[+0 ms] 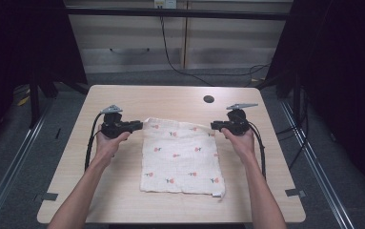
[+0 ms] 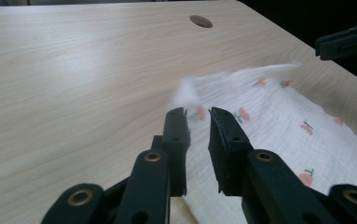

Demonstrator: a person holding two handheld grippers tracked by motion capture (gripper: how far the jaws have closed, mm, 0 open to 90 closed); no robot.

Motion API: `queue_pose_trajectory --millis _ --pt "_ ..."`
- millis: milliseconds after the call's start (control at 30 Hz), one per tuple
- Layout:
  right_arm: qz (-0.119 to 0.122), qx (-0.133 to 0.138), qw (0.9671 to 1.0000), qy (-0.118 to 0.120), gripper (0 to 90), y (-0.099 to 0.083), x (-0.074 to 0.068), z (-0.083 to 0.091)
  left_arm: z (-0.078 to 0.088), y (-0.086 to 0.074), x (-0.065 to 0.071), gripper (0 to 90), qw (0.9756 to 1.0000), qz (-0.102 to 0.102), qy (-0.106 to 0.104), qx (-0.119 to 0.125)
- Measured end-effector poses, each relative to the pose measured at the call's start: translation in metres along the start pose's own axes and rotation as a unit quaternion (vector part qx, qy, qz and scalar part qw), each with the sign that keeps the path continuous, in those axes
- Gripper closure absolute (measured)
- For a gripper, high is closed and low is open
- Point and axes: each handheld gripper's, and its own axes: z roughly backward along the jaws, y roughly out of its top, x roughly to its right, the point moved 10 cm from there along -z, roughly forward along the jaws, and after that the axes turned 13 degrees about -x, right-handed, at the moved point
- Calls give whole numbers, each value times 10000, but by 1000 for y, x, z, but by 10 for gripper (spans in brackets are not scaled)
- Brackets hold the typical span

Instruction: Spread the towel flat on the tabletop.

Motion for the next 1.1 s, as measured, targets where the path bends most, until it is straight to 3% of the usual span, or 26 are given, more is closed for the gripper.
queue_pose_trajectory --millis 100,233,367,467,567,733,900,1000,1100 --pt "-114 12 9999 -28 681 -1 3 2 6 -1 -1 729 10000 12 9 17" --pt "168 -21 9998 -57 650 -3 -8 10 12 -6 9 694 9999 -91 -108 33" --pt "465 7 9989 81 706 -10 -31 19 12 -22 25 724 9994 -208 -231 -160" --pt "660 -116 9976 172 739 -26 -43 21 13 -36 38 740 9982 -432 -311 -282" --pt "699 -275 9967 300 747 -48 -50 19 14 -52 46 722 9972 -539 -371 -364" --pt "673 -502 9957 399 769 -80 -53 12 3 -64 48 690 9964 -599 -235 -550" --pt "699 -620 9947 437 771 -90 -57 -4 -20 -76 56 690 9922 -815 -251 -904" --pt "751 -766 9934 408 768 -94 -59 -11 -29 -86 56 705 9883 -1011 -58 -1137" --pt "773 -835 9920 540 766 -102 -65 -15 -24 -90 55 716 9881 -1014 -45 -1159"
